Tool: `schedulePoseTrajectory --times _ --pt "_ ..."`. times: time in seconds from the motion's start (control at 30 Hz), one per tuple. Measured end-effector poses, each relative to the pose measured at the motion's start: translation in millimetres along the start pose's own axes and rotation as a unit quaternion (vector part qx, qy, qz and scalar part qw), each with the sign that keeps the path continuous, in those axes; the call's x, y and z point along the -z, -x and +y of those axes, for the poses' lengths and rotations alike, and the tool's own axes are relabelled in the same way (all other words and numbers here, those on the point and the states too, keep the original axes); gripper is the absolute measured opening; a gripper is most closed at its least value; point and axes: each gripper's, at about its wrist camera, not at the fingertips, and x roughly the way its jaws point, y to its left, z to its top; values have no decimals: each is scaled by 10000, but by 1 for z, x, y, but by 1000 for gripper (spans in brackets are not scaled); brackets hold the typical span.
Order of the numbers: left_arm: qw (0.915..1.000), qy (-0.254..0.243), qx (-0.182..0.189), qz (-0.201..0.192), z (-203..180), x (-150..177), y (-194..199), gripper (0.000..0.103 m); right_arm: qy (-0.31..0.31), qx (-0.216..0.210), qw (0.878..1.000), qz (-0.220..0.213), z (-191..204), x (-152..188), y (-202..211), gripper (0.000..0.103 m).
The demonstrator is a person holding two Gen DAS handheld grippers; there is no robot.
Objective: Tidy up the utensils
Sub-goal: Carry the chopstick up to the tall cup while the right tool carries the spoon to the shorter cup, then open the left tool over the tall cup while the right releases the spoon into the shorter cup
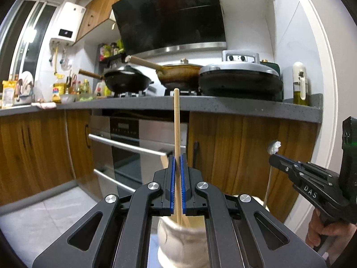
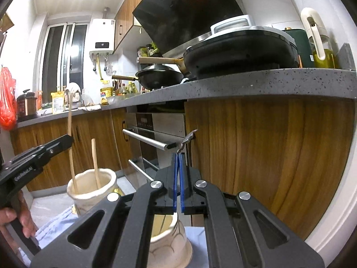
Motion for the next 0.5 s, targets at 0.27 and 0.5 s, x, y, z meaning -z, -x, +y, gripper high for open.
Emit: schedulePoseTrajectory --times 0.27,0.5 --pt "9994 -67 19 343 -5 14 7 5 106 111 9998 91 5 9 6 2" --pt "9982 -89 -33 598 -5 26 9 5 199 92 9996 153 7 15 8 2"
